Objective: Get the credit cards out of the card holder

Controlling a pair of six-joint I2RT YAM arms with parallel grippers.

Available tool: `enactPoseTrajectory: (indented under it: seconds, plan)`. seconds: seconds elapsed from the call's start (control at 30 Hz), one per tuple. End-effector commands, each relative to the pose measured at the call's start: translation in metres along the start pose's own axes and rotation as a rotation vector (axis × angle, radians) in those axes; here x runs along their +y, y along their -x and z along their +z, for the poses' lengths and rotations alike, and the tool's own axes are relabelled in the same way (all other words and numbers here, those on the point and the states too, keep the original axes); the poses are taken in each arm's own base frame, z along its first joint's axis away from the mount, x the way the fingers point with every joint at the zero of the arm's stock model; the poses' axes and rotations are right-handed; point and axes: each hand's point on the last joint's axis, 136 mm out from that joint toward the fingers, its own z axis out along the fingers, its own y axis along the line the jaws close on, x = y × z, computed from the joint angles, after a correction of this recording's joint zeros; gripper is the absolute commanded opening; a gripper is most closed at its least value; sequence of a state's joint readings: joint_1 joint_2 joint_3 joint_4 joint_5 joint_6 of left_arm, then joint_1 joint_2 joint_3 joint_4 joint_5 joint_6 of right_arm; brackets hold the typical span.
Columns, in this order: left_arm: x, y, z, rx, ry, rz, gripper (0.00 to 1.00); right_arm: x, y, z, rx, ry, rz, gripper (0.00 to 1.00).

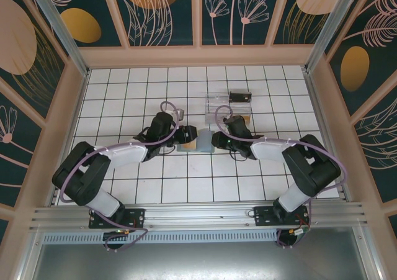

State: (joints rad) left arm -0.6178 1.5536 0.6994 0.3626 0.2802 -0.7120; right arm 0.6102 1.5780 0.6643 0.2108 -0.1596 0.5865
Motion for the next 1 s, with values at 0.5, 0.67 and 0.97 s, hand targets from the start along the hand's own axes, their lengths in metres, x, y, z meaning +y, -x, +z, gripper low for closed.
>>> enactPoseTrajectory:
  seconds: [0.5, 0.67, 0.97]
  plan:
    - [0.079, -0.021, 0.004, 0.058, 0.267, 0.029, 0.00, 0.084, 0.009, 0.011, 0.089, 0.331, 0.046, 0.17]
    - [0.084, -0.027, 0.004, 0.070, 0.279, 0.017, 0.00, 0.080, -0.001, 0.025, 0.146, 0.316, 0.075, 0.16]
    - [0.093, -0.036, 0.005, 0.091, 0.300, -0.005, 0.00, 0.074, -0.016, 0.042, 0.232, 0.309, 0.121, 0.17]
